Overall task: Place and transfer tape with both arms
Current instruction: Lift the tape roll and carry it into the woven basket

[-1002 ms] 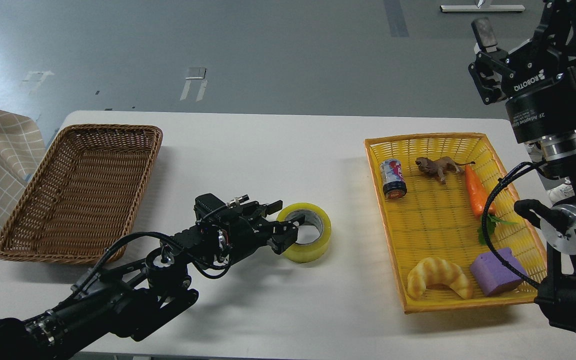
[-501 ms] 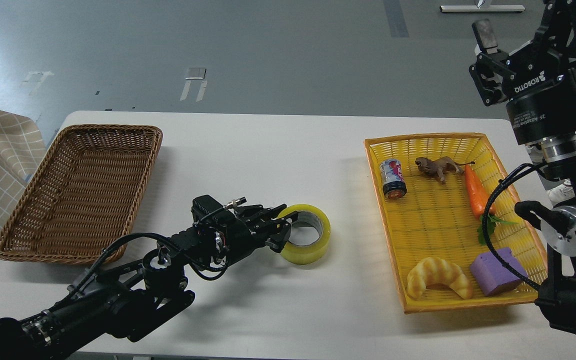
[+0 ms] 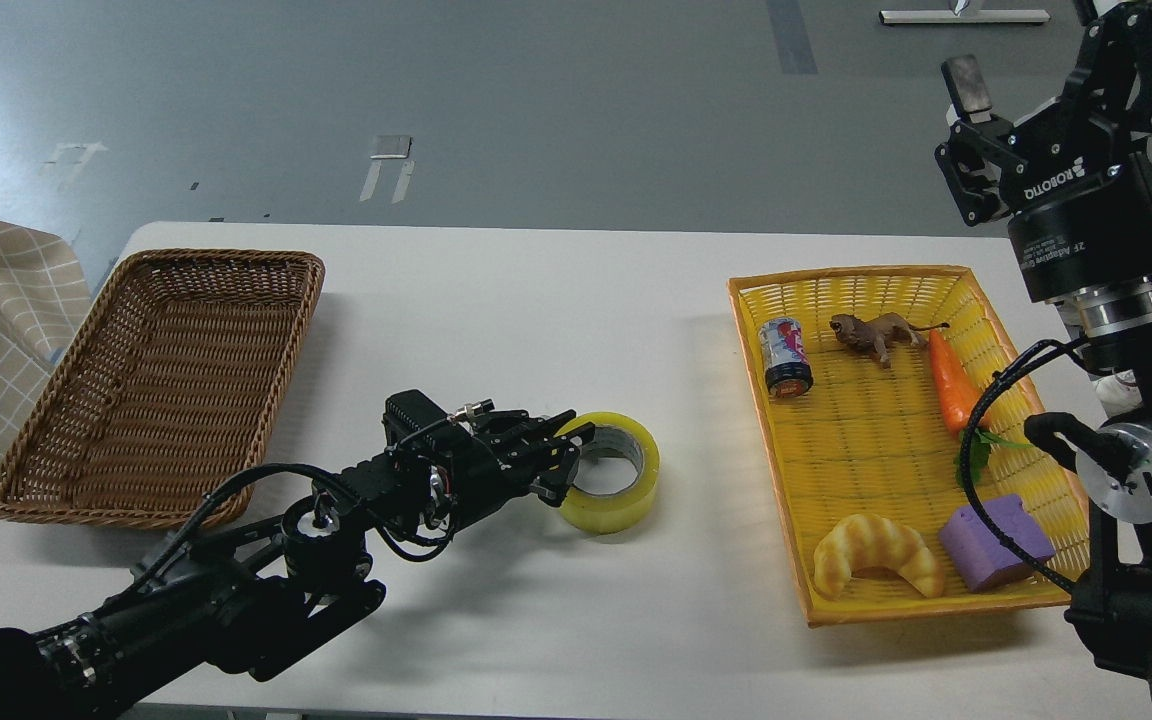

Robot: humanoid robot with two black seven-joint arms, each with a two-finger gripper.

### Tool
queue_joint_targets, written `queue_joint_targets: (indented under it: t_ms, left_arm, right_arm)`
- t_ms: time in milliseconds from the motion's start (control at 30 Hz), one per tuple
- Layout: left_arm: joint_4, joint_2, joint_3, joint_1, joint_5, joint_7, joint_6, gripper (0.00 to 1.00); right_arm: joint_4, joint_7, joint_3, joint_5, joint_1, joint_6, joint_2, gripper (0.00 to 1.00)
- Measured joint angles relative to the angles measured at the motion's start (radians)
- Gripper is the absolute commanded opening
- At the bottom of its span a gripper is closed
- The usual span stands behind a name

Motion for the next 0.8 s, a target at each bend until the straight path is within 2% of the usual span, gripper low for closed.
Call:
queue_joint_targets:
  t_ms: [267,501,701,801]
  left_arm:
    - [-0.006,0.075,-0.001,-0.176,0.000,-0.001,0.037,0.11]
    - [-0.005,0.277,-0.003,-0.257,-0.021,-0.016,0.074,0.11]
    - [0.014,0.512,0.000,-0.265,-0.171,-0.142,0.103,0.12]
    - [0.067,0.602,0.006,-0.251,-0.242,-0.198,0.120,0.12]
  right_arm:
    - [0.000,0.000,-0.001,-0.001,-0.002,-0.002,0.019,1.00]
    - [0.001,0.000,0.001,-0.002,-0.002,-0.002,0.018,1.00]
    - [0.008,0.000,0.010,0.000,-0.018,-0.003,0.018,1.00]
    - [0.016,0.000,0.011,0.000,-0.025,-0.002,0.017,1.00]
